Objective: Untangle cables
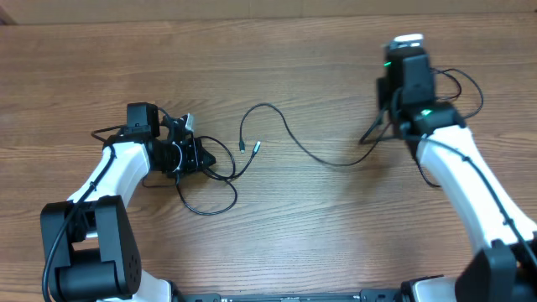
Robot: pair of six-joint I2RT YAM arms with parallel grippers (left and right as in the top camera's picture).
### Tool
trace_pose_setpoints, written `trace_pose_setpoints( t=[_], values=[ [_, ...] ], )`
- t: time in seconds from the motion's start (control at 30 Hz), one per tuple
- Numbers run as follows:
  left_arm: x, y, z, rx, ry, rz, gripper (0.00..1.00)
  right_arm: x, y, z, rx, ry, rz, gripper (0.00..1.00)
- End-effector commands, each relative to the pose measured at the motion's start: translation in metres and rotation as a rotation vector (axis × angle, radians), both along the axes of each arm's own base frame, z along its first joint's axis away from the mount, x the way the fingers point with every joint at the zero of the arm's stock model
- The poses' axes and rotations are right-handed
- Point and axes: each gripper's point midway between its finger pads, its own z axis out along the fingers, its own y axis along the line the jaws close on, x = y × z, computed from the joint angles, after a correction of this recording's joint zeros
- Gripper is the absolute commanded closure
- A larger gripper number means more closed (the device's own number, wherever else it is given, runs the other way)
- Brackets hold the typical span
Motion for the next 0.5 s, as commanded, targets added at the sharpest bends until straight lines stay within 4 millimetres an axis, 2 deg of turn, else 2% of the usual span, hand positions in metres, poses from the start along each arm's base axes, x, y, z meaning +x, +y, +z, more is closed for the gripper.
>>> trace_pose_setpoints(
  t=[0.0,0.03,0.13,0.27,0.33,0.4,0.43,0.47],
  values=[
    [-0.001,-0.001,0.003,-0.009,-0.021,-0.018,0.93,-0.008,-0.082,0.009,0.057,-0.129,-0.361,0.96],
    [-0.001,-0.001,0.003,-0.009,-0.021,-0.018,0.93,-0.012,-0.102,0.013,0.067,-0.167,-0.447,0.96],
    [-0.001,-0.001,0.003,-0.009,-0.024,-0.018,0.93,-0.022,-0.142,0.024,0.069,-0.213,-0.564,0.96],
    [0.002,0.000,0.003,-0.008,-0.033,-0.015,0.92,-0.027,-0.169,0.037,0.068,-0.256,-0.626,0.96],
    [0.004,0.000,0.004,-0.013,-0.029,0.002,0.92,-0.026,-0.174,0.039,0.070,-0.275,-0.636,0.96],
    [0.005,0.000,0.004,-0.015,-0.027,0.012,0.92,-0.021,-0.170,0.039,0.098,-0.282,-0.608,0.96],
    [0.005,0.000,0.004,-0.015,-0.027,0.013,0.91,-0.016,-0.163,0.038,0.127,-0.281,-0.576,0.96],
    [0.005,0.000,0.004,-0.015,-0.027,0.013,0.91,-0.002,-0.143,0.031,0.226,-0.263,-0.470,0.95]
  ],
)
